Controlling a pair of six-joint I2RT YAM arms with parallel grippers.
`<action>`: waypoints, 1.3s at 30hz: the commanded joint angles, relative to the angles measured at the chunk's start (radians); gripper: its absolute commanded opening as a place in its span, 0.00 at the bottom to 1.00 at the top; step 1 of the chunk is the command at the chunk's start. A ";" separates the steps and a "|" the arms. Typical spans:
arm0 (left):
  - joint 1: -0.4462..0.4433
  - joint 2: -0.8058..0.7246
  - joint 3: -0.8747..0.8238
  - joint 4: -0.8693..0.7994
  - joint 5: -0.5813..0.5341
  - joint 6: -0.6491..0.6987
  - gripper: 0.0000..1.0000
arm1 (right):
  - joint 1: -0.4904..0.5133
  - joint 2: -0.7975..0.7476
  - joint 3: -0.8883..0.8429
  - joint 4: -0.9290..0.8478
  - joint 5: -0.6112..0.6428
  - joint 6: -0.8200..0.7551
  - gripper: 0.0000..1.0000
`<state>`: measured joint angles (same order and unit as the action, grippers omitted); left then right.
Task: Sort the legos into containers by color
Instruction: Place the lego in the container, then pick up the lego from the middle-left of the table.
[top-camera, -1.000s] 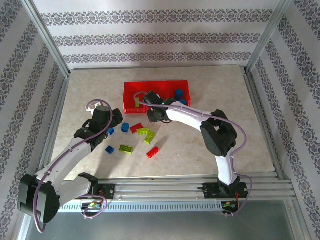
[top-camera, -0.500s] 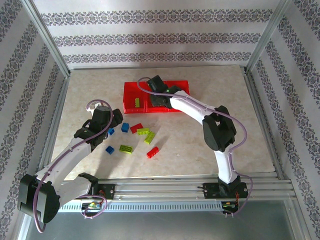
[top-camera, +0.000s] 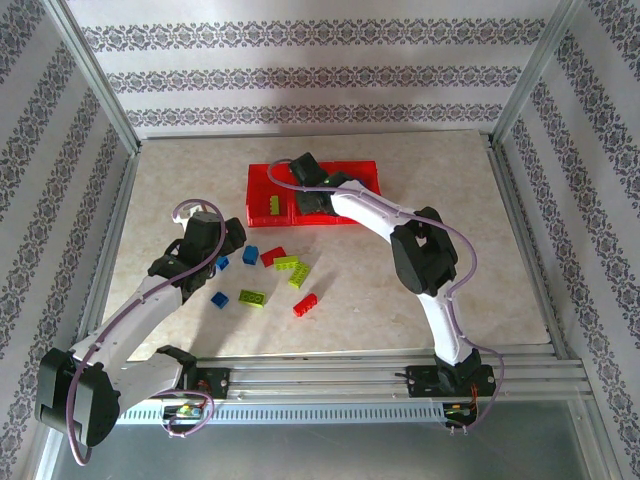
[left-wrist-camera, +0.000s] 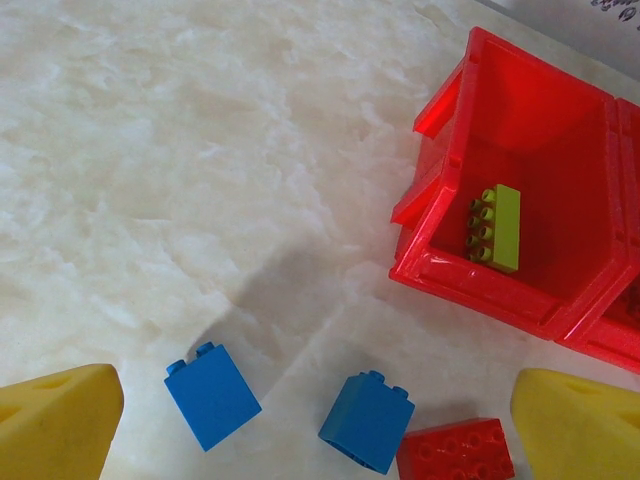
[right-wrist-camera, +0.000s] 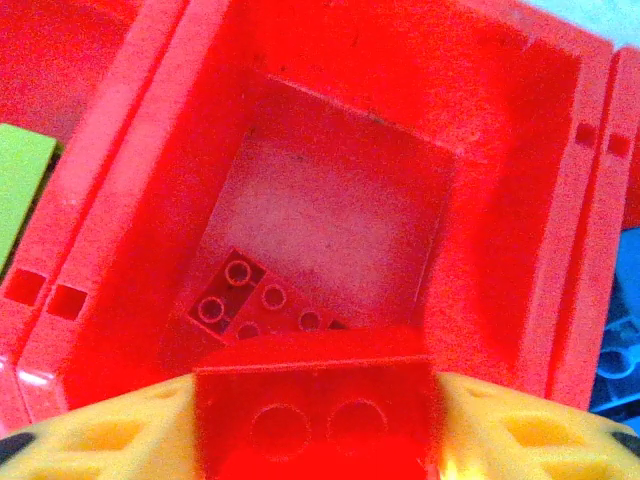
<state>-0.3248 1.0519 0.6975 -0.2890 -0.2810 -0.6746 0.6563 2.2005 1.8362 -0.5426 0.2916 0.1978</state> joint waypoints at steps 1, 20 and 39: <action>0.018 -0.028 0.000 -0.045 -0.004 -0.005 1.00 | 0.000 0.013 0.032 -0.011 0.035 -0.016 0.61; 0.018 -0.033 0.011 -0.093 0.042 0.010 1.00 | 0.036 -0.170 -0.106 0.035 0.078 0.009 0.72; -0.319 -0.051 -0.067 -0.311 -0.037 -0.352 0.98 | 0.040 -0.488 -0.557 0.133 0.086 0.207 0.98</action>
<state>-0.5869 0.9928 0.6430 -0.5350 -0.2573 -0.9077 0.6899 1.7603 1.3128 -0.4282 0.3527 0.3550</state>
